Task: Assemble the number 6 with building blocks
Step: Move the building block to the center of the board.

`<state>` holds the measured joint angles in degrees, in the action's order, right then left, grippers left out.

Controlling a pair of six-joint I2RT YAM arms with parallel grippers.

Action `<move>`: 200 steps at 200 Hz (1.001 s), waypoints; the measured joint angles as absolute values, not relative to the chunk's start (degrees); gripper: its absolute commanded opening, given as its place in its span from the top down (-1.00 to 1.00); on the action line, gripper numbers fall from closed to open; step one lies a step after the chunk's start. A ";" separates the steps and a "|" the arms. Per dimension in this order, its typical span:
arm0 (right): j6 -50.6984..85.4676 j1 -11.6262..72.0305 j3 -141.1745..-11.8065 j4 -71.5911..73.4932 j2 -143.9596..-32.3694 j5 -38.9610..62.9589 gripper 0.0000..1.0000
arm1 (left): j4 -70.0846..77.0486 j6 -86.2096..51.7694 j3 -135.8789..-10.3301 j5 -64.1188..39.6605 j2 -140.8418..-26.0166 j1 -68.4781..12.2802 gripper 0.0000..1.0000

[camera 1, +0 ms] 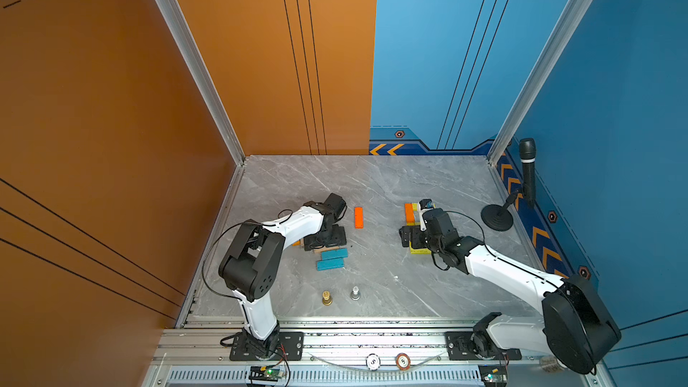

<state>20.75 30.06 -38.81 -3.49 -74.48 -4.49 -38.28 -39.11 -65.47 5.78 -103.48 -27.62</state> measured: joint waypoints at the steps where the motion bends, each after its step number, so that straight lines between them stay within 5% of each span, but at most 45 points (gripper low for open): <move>1: 20.75 30.06 -38.81 -3.49 -74.48 -4.49 -0.99 | -38.26 -39.11 -65.47 5.78 -103.55 -27.62 -0.95; 200: 21.02 27.29 -38.79 -3.90 -74.72 -3.14 -0.98 | -34.61 -49.65 -68.58 4.82 -106.17 -27.03 -0.87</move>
